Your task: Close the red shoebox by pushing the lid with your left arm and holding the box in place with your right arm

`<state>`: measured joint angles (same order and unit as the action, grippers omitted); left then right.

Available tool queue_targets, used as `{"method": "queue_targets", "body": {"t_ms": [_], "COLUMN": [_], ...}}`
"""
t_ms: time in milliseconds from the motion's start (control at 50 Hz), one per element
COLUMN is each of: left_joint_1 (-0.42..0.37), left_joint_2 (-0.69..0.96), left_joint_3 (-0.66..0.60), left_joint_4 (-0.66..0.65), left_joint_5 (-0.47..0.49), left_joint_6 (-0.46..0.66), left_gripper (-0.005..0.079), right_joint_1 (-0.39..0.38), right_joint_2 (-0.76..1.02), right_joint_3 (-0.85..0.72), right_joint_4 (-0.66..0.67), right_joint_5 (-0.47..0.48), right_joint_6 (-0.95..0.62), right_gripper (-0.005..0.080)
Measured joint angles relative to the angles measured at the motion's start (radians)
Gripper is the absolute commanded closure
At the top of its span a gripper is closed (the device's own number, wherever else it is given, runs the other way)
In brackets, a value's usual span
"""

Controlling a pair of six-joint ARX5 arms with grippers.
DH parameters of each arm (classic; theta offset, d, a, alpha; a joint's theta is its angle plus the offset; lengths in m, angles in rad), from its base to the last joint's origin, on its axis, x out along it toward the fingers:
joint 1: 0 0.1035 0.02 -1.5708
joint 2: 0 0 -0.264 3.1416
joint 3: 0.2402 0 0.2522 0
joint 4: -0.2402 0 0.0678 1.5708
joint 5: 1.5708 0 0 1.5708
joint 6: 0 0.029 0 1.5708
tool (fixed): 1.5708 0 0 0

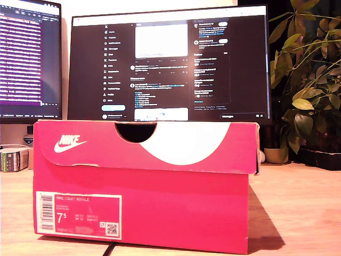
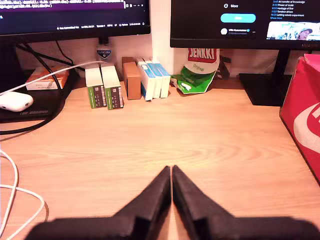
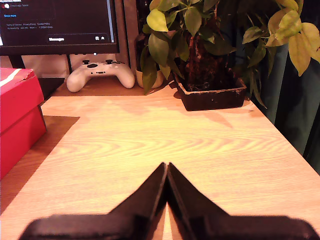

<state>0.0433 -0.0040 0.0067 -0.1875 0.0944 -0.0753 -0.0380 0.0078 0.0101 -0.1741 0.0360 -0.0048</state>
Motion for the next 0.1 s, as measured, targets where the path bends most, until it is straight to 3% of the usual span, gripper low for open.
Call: {"method": "queue_targets", "body": {"t_ms": [100], "left_joint_1": [0.0], "left_joint_2": [0.0], "left_joint_3": [0.0], "left_joint_4": [0.0], "left_joint_5": [0.0], "left_joint_6": [0.0], "left_gripper": [0.0761], "right_joint_1": [0.0], "right_joint_2": [0.0], "right_joint_3": [0.0], "right_joint_4": [0.0], "right_joint_5": [0.0], "right_joint_6": [0.0], "right_gripper": [0.0764]}}
